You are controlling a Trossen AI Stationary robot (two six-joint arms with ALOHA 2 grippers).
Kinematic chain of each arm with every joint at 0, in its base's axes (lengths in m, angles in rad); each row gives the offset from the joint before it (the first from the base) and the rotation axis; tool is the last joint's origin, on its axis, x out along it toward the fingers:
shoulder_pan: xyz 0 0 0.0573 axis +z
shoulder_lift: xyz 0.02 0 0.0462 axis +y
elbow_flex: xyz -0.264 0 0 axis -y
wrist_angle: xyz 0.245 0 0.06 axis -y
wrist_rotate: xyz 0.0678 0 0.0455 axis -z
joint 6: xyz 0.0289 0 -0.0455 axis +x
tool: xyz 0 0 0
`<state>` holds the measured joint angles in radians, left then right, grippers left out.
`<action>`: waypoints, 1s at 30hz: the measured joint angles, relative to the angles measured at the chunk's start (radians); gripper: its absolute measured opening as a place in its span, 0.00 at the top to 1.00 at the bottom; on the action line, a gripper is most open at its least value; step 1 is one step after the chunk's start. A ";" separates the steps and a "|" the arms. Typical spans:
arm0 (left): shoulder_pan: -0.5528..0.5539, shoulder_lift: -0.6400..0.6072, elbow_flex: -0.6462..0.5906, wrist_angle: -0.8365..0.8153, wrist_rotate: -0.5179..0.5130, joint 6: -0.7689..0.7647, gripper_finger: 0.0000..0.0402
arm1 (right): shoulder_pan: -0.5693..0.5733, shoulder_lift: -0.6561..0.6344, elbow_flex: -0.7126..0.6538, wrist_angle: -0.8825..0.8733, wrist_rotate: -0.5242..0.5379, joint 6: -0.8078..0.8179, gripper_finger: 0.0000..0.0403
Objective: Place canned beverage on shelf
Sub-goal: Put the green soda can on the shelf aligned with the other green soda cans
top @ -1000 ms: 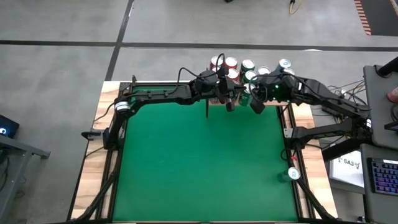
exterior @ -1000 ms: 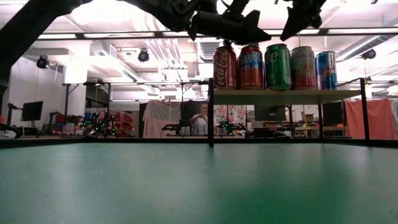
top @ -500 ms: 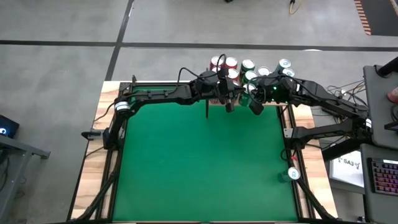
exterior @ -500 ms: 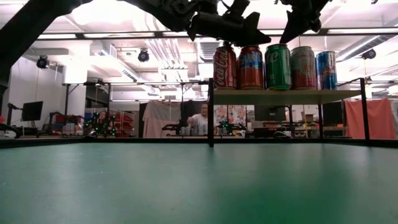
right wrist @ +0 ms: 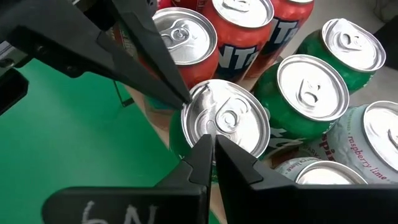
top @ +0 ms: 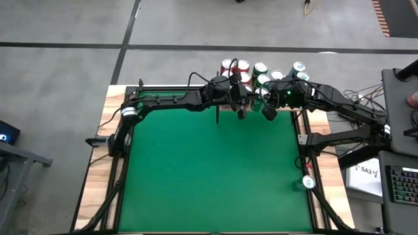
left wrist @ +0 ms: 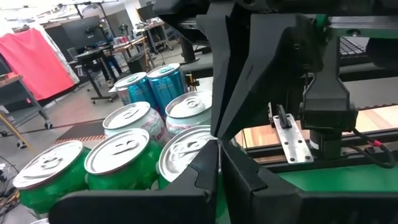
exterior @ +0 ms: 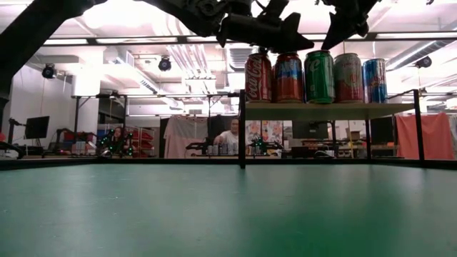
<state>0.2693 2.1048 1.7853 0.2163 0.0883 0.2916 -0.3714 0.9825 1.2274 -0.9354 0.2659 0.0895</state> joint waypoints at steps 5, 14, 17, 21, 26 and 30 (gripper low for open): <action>-0.001 0.000 0.000 -0.004 0.001 -0.002 1.00 | 0.000 -0.001 -0.001 -0.002 0.029 -0.011 0.97; -0.001 -0.006 0.000 -0.016 0.002 -0.007 1.00 | 0.000 -0.005 -0.002 -0.003 0.051 -0.040 0.97; -0.001 -0.009 0.005 -0.026 0.002 -0.015 1.00 | 0.000 -0.016 -0.002 0.015 0.053 -0.038 0.97; 0.000 -0.009 0.032 -0.063 0.001 -0.016 1.00 | 0.000 -0.032 -0.002 0.054 0.051 -0.015 0.97; 0.000 -0.020 0.052 -0.096 0.013 -0.014 1.00 | 0.000 -0.025 -0.012 0.104 0.049 -0.004 0.97; 0.000 -0.060 0.050 -0.114 0.033 -0.004 1.00 | 0.000 -0.015 -0.041 0.190 0.048 -0.023 0.97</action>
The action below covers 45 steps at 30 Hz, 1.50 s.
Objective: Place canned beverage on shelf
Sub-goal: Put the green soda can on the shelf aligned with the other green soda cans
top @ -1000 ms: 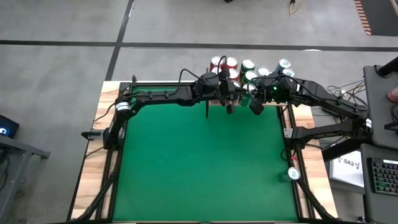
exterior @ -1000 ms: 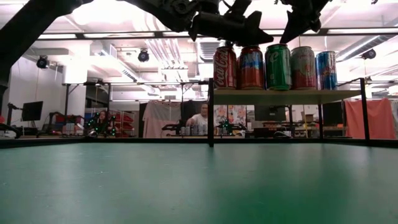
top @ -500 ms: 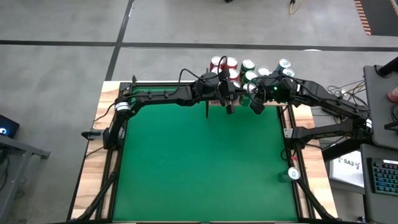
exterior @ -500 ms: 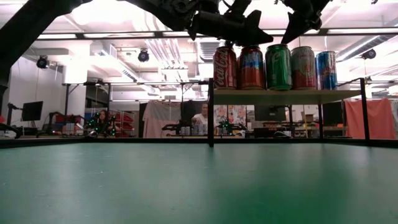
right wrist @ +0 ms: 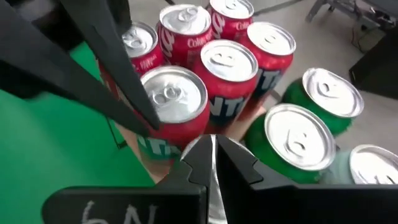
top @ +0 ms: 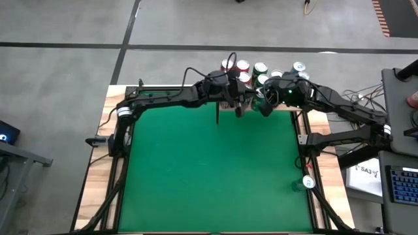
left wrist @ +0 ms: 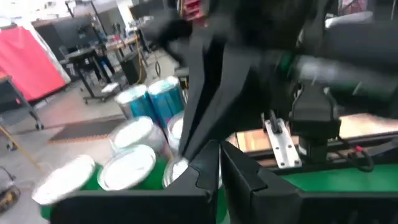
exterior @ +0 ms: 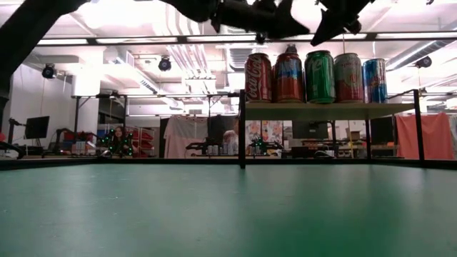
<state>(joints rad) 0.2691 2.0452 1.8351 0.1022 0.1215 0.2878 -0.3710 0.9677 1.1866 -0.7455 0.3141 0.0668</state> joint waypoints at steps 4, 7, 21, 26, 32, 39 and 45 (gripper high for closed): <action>0.000 -0.051 -0.008 -0.030 0.001 0.025 1.00 | 0.000 0.002 -0.043 0.063 -0.003 -0.008 0.97; 0.000 -0.098 -0.036 -0.062 0.001 0.045 1.00 | 0.000 0.002 -0.073 0.087 0.001 -0.003 0.97; 0.000 -0.385 -0.335 -0.023 -0.008 0.034 1.00 | 0.000 -0.013 -0.111 0.108 -0.024 -0.115 0.97; 0.000 -0.485 -0.427 -0.019 -0.008 0.032 1.00 | 0.000 -0.021 -0.113 0.144 -0.034 -0.151 0.97; 0.004 -0.600 -0.560 -0.017 -0.009 0.044 1.00 | 0.001 -0.044 -0.113 0.142 -0.034 -0.113 0.97; 0.008 -0.728 -0.746 0.025 -0.011 0.040 1.00 | 0.004 -0.083 -0.113 0.088 -0.076 -0.025 0.97; 0.007 -0.811 -0.900 0.077 -0.010 0.040 1.00 | 0.004 -0.107 -0.113 0.024 -0.133 0.038 0.97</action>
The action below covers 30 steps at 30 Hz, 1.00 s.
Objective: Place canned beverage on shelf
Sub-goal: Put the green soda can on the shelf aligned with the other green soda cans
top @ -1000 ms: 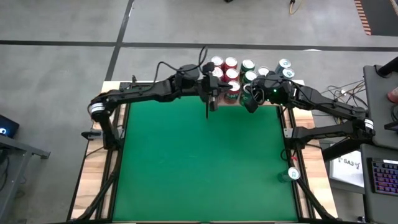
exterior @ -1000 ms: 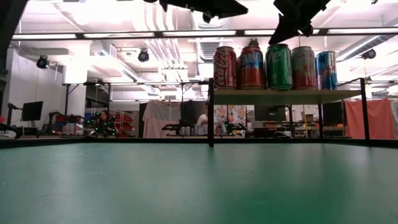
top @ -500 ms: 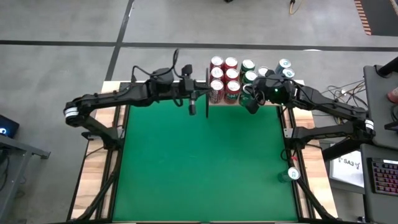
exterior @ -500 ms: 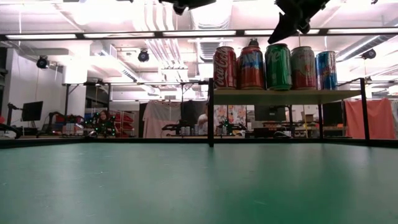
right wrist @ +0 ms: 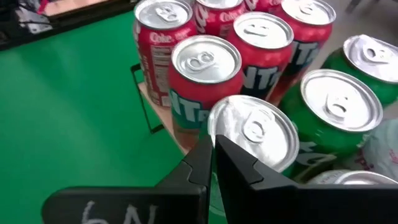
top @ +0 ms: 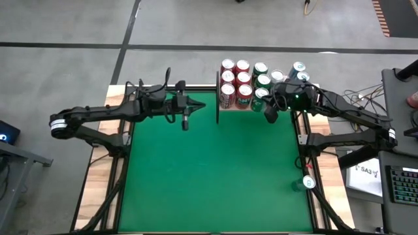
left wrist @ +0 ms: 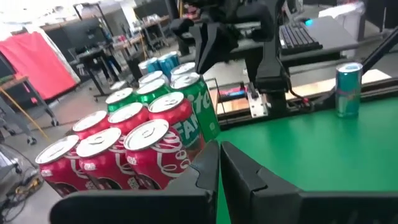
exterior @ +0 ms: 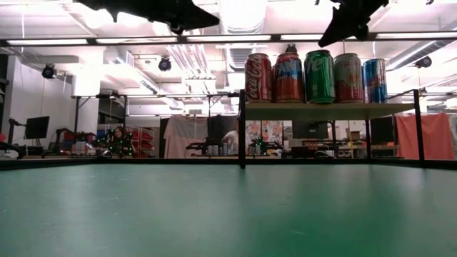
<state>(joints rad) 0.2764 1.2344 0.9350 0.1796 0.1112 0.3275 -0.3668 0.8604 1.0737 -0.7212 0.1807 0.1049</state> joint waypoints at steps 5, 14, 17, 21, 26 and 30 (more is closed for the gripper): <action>0.000 -0.034 -0.066 0.093 0.000 0.000 1.00 | 0.000 0.004 0.000 -0.020 0.003 -0.007 0.97; 0.000 -0.058 -0.066 0.099 0.000 0.003 1.00 | 0.000 0.000 0.001 -0.098 0.050 -0.008 0.97; 0.000 -0.058 -0.066 0.098 0.000 0.003 1.00 | 0.000 -0.007 0.001 -0.097 0.057 -0.017 0.97; 0.000 -0.058 -0.066 0.098 0.000 0.003 1.00 | 0.000 -0.018 0.001 -0.095 0.090 -0.025 0.97; 0.000 -0.058 -0.066 0.097 0.000 0.004 1.00 | 0.000 -0.027 0.001 -0.040 0.108 -0.015 0.97; 0.000 -0.055 -0.066 0.099 0.000 0.004 1.00 | 0.000 -0.005 0.002 0.064 0.107 0.007 0.97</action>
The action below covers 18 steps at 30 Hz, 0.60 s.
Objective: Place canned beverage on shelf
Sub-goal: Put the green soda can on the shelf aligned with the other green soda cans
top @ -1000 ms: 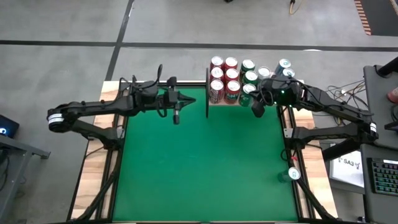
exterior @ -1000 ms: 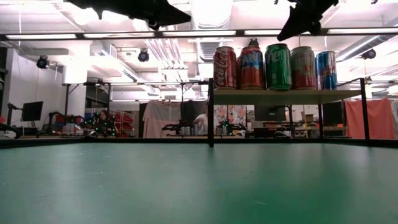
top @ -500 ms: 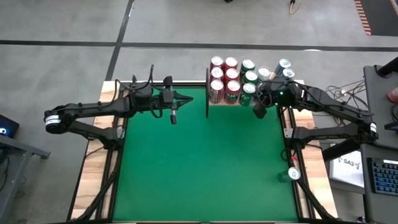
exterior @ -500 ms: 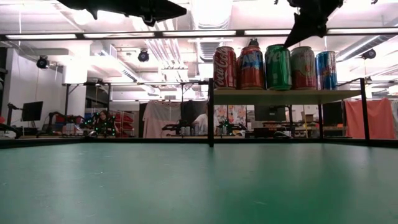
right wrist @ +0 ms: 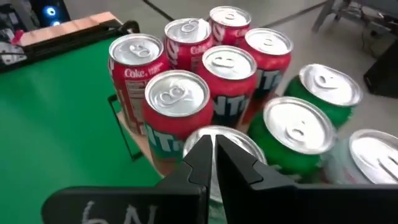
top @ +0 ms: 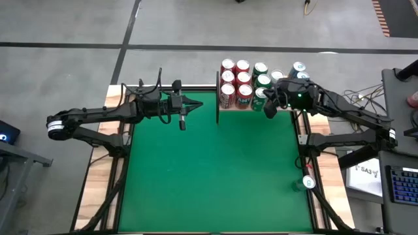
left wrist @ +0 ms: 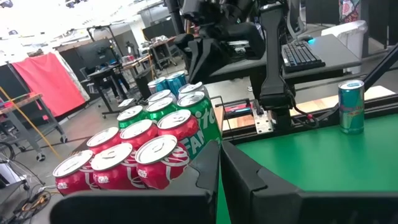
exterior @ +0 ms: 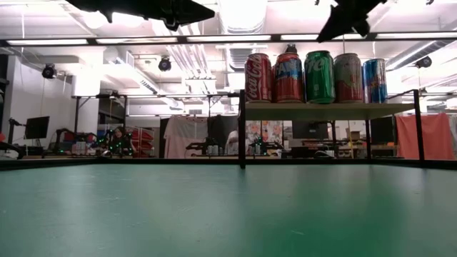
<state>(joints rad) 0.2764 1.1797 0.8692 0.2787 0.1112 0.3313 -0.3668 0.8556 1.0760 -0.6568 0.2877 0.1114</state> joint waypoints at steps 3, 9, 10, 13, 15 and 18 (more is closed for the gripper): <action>0.000 0.007 0.000 -0.002 0.000 0.000 1.00 | 0.000 0.042 0.000 0.020 -0.007 -0.007 0.97; 0.000 0.011 -0.001 -0.009 0.000 0.000 1.00 | 0.000 0.115 0.003 0.024 -0.004 -0.010 0.97; 0.000 0.011 -0.001 -0.009 0.000 0.000 1.00 | 0.000 0.121 0.003 0.021 -0.004 -0.010 0.97; 0.000 0.011 -0.001 -0.009 0.000 0.000 1.00 | 0.000 0.122 0.003 0.017 -0.005 -0.010 0.97; 0.000 0.011 -0.001 -0.009 0.000 0.000 1.00 | 0.000 0.114 0.003 0.014 -0.006 -0.017 0.97; 0.000 0.011 -0.001 -0.009 0.000 0.000 1.00 | 0.000 0.096 0.003 0.004 -0.008 -0.055 0.97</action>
<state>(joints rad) 0.2767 1.1908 0.8680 0.2699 0.1112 0.3313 -0.3664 0.9513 1.0786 -0.6527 0.2793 0.0564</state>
